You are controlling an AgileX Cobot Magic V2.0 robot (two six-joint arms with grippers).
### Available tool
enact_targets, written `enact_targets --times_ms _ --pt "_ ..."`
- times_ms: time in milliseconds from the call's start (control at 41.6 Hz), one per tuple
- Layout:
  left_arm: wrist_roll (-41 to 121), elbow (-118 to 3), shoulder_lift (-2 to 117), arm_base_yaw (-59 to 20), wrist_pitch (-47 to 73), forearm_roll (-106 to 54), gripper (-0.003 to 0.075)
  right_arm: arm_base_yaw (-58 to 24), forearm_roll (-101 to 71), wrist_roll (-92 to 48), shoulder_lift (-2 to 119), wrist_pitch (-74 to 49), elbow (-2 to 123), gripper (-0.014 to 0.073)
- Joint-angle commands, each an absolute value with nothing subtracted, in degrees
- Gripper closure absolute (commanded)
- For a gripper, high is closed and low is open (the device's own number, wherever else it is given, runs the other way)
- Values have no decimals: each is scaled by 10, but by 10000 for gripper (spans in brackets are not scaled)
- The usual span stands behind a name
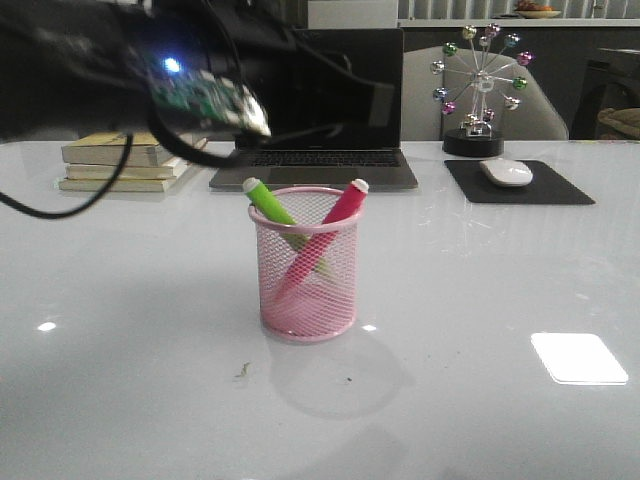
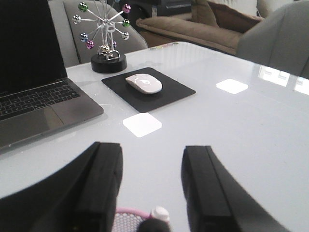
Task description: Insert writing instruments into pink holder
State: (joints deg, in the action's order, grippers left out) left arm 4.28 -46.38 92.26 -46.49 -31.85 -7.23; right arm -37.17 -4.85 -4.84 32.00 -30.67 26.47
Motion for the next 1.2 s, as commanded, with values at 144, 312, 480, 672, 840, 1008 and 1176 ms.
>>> enact_targets --times_ms 144,312,480,672,840,1008,1176 --pt "48 -480 706 -469 -24 -27 346 -371 -47 -51 320 -266 281 134" --pt "48 -480 584 -469 100 -27 346 -371 -47 -51 320 -266 281 134" --pt "48 -478 486 -469 210 -24 346 -371 -47 -51 320 -267 281 134" --pt "48 -426 390 -469 305 -12 346 -371 -47 -51 320 -267 281 134" --pt "48 -357 321 -469 319 31 346 -371 -47 -51 320 -273 281 134" --pt "37 -317 292 -469 319 47 369 -371 -46 -51 320 -274 281 134" --pt "7 -312 292 -464 335 47 464 -371 -46 -51 320 -274 281 137"
